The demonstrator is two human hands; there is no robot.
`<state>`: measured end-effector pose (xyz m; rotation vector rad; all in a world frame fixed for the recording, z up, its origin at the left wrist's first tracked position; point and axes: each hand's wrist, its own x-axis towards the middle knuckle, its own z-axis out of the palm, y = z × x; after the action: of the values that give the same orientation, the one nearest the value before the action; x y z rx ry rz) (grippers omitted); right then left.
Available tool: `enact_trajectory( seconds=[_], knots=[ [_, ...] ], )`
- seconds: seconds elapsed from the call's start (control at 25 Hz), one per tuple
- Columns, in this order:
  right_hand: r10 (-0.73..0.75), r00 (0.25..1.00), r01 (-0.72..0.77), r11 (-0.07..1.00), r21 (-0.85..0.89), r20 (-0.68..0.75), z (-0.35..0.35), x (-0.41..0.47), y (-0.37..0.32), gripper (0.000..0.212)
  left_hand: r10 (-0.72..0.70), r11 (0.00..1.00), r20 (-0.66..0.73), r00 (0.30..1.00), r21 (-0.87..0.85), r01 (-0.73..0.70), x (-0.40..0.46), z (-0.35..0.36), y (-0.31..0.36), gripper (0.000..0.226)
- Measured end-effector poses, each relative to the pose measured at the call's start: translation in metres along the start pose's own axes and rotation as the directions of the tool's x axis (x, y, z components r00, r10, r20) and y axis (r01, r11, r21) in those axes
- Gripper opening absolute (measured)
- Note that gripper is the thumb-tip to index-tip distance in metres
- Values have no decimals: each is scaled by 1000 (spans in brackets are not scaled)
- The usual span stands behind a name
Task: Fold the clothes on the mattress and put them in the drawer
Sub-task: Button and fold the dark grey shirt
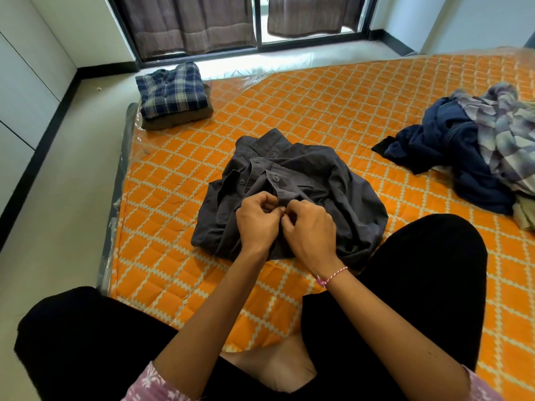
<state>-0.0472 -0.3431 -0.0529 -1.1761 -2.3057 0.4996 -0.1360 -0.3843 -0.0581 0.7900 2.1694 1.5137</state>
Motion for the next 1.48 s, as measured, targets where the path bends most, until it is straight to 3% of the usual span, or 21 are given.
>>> enact_trajectory(
  seconds=[0.08,0.16,0.24,0.36,0.48,0.56,0.64,0.72,0.8,0.88,0.96,1.12,1.36,1.44,1.48],
  knots=[
    [-60,997,60,998,-3,-42,2,1,1,22,-118,986,7,993,-121,117,1,0,-4,9],
    [-92,993,92,996,1,-77,6,0,4,21,-310,898,77,947,-304,319,0,1,-6,8],
    [-108,992,106,994,-28,-66,11,-3,9,19,-423,805,171,890,-379,456,-1,3,-8,10],
    [-58,998,57,998,-30,-26,15,-4,12,12,-443,782,180,878,-400,477,-2,7,-7,12],
    [81,997,-81,997,15,-16,17,-1,14,14,-486,681,270,831,-479,554,2,15,-10,11],
    [146,989,-147,984,97,16,20,5,21,14,-502,603,363,785,-504,619,7,21,-16,12],
    [186,977,-205,954,217,104,29,10,36,10,-528,611,383,758,-450,652,12,26,-28,14],
    [202,952,-252,944,215,229,42,8,51,10,-536,706,343,771,-318,633,10,32,-44,17],
    [196,930,-266,943,200,312,56,0,59,13,-506,824,224,833,-158,544,7,38,-61,14],
    [171,925,-235,959,160,339,68,-7,62,20,-416,908,127,901,-2,419,3,41,-67,9],
    [172,934,-194,980,40,314,75,-10,59,25,-359,932,119,926,94,350,2,41,-68,19],
    [163,936,-116,980,-164,312,77,0,51,31,-264,934,85,961,273,232,9,36,-78,21],
    [120,921,-20,965,-261,372,77,2,50,33,-231,830,108,967,541,138,16,41,-73,16],
    [164,909,-65,964,-258,384,75,6,48,27,-194,803,113,974,589,92,17,42,-75,14],
    [233,905,-172,966,-195,356,72,10,50,24,-182,795,129,975,603,69,17,42,-77,13]
  ],
)
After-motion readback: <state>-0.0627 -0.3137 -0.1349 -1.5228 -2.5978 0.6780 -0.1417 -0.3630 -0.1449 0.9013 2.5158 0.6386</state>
